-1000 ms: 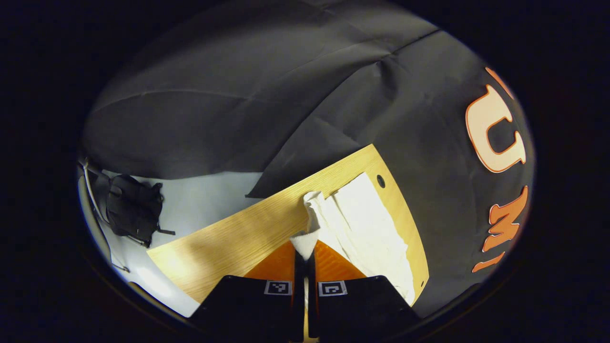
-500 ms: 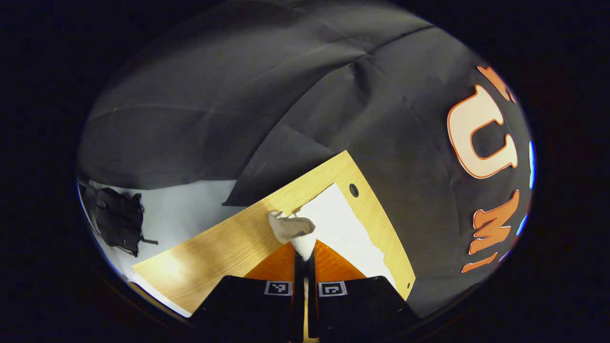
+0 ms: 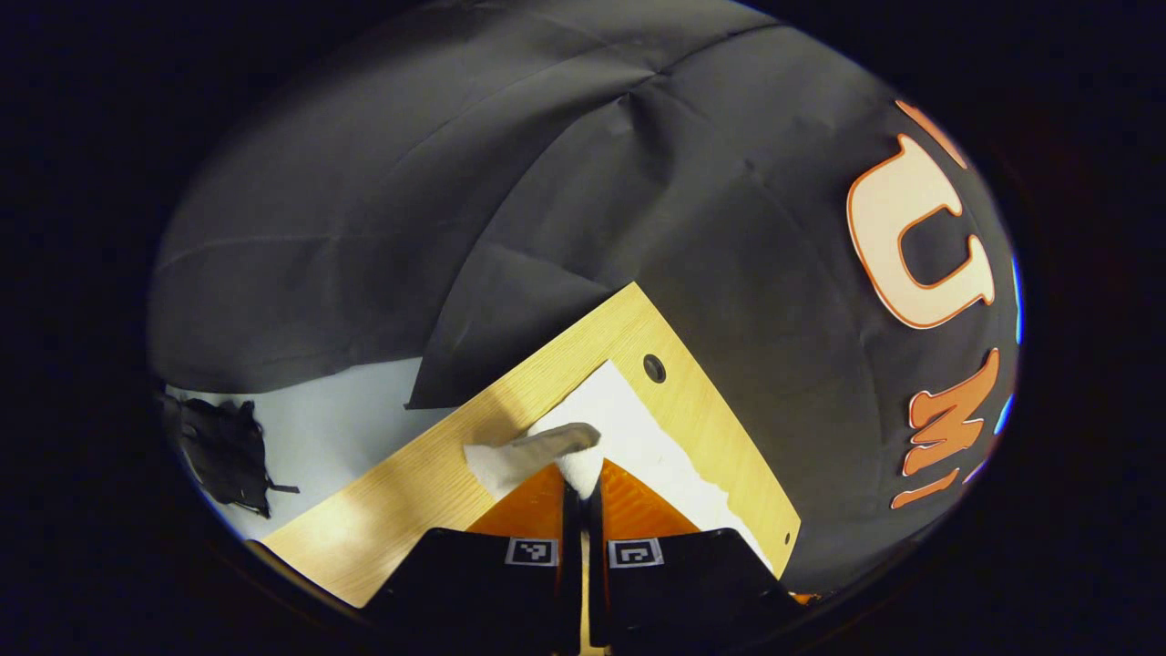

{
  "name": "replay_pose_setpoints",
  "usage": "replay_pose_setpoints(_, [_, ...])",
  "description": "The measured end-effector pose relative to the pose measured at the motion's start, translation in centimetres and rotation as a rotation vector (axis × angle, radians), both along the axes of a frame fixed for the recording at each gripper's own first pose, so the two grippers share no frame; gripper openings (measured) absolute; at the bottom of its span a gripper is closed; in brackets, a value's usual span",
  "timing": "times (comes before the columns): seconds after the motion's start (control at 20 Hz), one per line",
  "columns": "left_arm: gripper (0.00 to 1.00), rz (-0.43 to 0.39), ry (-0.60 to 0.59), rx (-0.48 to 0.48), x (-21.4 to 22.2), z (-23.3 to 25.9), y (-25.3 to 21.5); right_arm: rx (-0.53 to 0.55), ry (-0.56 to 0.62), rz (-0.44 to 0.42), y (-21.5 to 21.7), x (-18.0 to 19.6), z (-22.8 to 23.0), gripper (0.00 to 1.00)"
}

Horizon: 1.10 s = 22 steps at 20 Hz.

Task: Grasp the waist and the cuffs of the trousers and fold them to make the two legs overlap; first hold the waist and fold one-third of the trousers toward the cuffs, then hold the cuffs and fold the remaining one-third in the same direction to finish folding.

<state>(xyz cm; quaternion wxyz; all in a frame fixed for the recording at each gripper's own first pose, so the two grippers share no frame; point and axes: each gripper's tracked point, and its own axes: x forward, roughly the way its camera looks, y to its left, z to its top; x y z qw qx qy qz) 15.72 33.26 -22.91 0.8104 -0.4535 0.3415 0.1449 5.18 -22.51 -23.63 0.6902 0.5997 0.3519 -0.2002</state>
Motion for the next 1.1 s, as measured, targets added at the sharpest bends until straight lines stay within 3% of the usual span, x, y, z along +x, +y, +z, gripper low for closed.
replay_pose_setpoints(0.3, [0.07, -0.059, 0.021, 0.004, 6.6, -2.2, -0.7, 0.022, 0.039, 0.009, 0.5, 5.3, -0.2, 0.01])
replay_pose_setpoints(0.5, [0.07, -0.096, 0.05, 0.028, 10.5, -4.5, -1.3, 0.066, 0.062, 0.005, 1.3, 8.1, -2.8, 0.01])
replay_pose_setpoints(0.6, [0.06, -0.081, 0.004, 0.026, 13.1, -5.0, -1.6, 0.085, 0.063, -0.01, 2.2, 8.1, -5.1, 0.02])
replay_pose_setpoints(0.75, [0.05, -0.005, -0.089, -0.067, 16.0, -4.0, -2.3, 0.111, -0.025, -0.043, 3.6, 8.8, -5.7, 0.06])
replay_pose_setpoints(0.85, [0.31, 0.135, -0.181, -0.115, 17.5, -2.1, -0.6, 0.103, -0.122, -0.058, 3.8, 8.6, -4.6, 0.17])
replay_pose_setpoints(0.9, [0.35, 0.169, -0.181, -0.086, 17.6, -2.1, 0.3, 0.089, -0.152, -0.062, 4.0, 8.1, -4.6, 0.34])
replay_pose_setpoints(0.95, [0.4, 0.148, -0.153, -0.058, 17.1, -2.5, 0.0, 0.075, -0.156, -0.061, 3.1, 7.3, -4.3, 0.51])
replay_pose_setpoints(1.0, [0.48, 0.118, -0.13, -0.051, 16.5, -2.2, -0.3, 0.061, -0.151, -0.055, 2.7, 7.0, -4.3, 0.6])
replay_pose_setpoints(1.1, [0.68, 0.073, -0.122, -0.048, 16.3, -1.3, -1.4, 0.012, -0.128, -0.042, 1.5, 5.8, -4.4, 0.66])
